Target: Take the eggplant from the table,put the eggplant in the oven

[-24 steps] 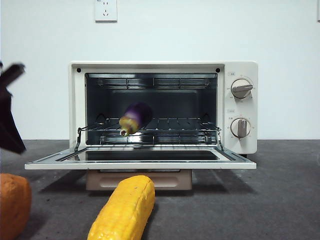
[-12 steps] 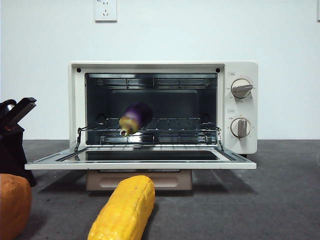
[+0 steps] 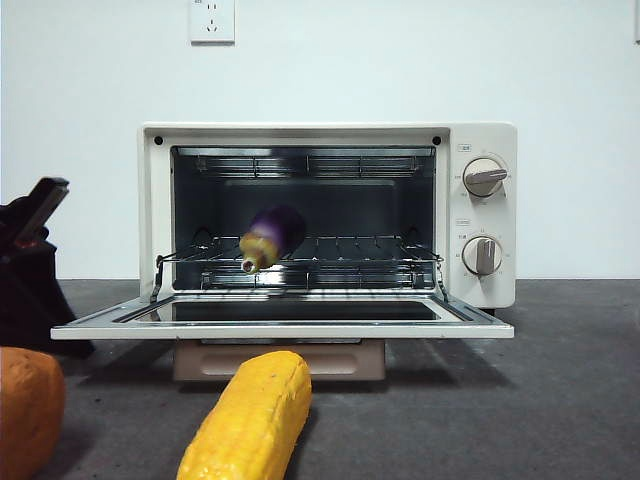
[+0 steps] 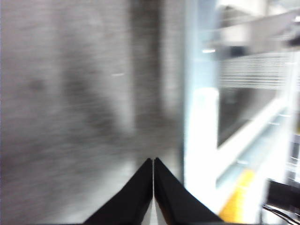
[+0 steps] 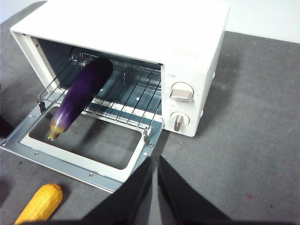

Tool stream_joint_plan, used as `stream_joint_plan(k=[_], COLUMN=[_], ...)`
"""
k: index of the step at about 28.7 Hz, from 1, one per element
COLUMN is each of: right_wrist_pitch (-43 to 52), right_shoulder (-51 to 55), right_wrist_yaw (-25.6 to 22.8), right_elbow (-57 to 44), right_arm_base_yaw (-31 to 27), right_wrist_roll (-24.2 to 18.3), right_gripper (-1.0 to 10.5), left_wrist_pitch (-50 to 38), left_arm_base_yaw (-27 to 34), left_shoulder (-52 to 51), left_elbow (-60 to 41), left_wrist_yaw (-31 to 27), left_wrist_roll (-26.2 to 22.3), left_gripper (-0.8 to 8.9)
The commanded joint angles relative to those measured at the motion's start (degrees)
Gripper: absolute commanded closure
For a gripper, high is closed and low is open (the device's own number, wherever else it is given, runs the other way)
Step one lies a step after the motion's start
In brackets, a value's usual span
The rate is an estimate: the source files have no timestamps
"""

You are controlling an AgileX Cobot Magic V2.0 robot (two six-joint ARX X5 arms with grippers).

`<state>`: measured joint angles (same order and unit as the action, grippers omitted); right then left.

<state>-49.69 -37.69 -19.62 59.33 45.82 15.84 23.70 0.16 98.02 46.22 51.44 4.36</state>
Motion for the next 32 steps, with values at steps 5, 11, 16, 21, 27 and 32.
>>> stream_joint_plan(k=[5, 11, 16, 21, 27, 32], right_wrist_pitch=[0.85, 0.83, 0.81, 0.81, 0.81, 0.79], right_shoulder=[-0.44, -0.44, -0.44, -0.44, -0.44, -1.01], right_wrist_yaw=[-0.37, -0.37, -0.35, -0.35, -0.37, -1.92], right_elbow=[1.05, 1.05, 1.05, 1.05, 1.05, 1.01], right_arm_base_yaw=[0.61, 0.61, 0.61, 0.61, 0.59, 0.55], right_wrist_roll=[-0.42, -0.39, -0.33, -0.24, -0.24, -0.28], right_gripper=[9.4, 9.4, 9.4, 9.4, 9.4, 9.4], left_wrist_pitch=[-0.11, 0.85, 0.79, 0.76, 5.16, 11.28], left_arm_base_yaw=[1.16, 2.86, 3.69, 3.67, 2.29, -0.66], left_shoulder=[1.70, 1.66, 1.66, 1.64, 0.00, -6.78], left_elbow=[1.03, 4.85, 10.64, 19.82, 29.00, 29.31], left_wrist_yaw=[10.49, 13.18, 13.77, 14.40, 14.21, 3.41], left_wrist_roll=[-0.17, 1.51, 4.87, 8.52, 8.02, 1.51], left_gripper=[8.07, 8.07, 8.07, 8.07, 8.07, 8.07])
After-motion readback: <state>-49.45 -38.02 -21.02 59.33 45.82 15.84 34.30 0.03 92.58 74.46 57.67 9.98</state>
